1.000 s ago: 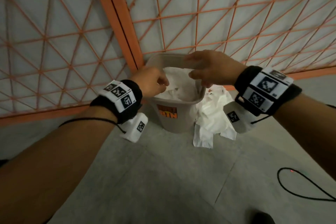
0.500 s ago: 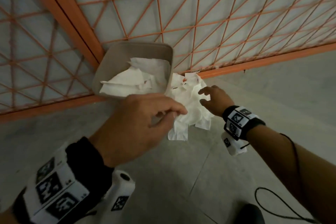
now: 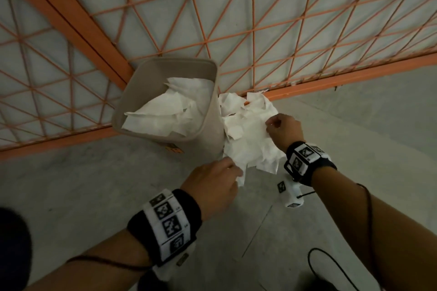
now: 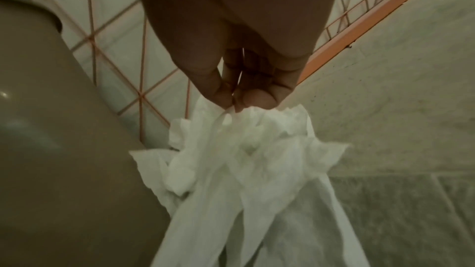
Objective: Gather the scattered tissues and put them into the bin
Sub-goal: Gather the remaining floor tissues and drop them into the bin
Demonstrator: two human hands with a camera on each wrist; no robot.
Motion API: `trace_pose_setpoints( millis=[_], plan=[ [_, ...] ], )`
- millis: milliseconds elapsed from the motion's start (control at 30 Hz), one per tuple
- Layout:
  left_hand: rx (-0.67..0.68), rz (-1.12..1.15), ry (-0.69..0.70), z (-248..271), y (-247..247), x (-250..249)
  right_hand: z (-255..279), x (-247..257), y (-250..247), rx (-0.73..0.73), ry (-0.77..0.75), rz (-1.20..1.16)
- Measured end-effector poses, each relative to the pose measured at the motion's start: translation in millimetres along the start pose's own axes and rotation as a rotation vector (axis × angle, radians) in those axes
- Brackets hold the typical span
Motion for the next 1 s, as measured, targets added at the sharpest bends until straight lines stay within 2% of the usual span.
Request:
trace_pose_setpoints(
  millis=[100, 233, 300, 433, 500, 567, 700, 867, 1000],
  plan=[
    [-0.015, -0.173, -0.014, -32.6, 8.8, -10.0, 12.4, -5.6, -26.5, -0.015, -0.007, -0.008],
    [0.038, -0.555, -0.036, -75.7, 19.3, -11.9, 33.0, -25.1, -51.1, 0.009, 0.037, -0.004],
    [0.034, -0.640, -0.080, -102.1, 20.3, -8.0, 48.5, -35.2, -61.3, 0.009, 0.078, -0.035],
    [-0.045, -0.386, -0.290, -139.7, 14.6, 19.0, 79.6, -57.8, -71.0, 0.051, 0.170, -0.108],
    [-0.053, -0.218, -0.325, -148.3, 18.5, 29.2, 89.9, -71.3, -69.8, 0.092, 0.242, -0.173],
    [-0.093, -0.146, -0.277, -155.0, 22.6, 31.9, 92.6, -78.0, -66.3, 0.132, 0.278, -0.216],
    [-0.222, -0.148, -0.157, -165.2, 23.1, 30.0, 82.7, -66.9, -57.2, 0.168, 0.269, -0.178],
    [-0.192, -0.140, -0.149, -166.8, 29.3, 42.8, 78.9, -45.6, -54.1, 0.210, 0.243, -0.127],
    [-0.311, -0.056, -0.116, -152.8, 21.9, 39.4, 86.6, -54.0, -56.3, 0.234, 0.252, -0.199]
  ],
)
Point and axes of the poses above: each hand's wrist, its own z-axis away from the middle knuckle, its own y-axis out of the palm, x = y × z, the point moved 7 cm from there along -z, towards the middle knuckle, and after that the axes turned 11 degrees about z, right-handed, at the moved point
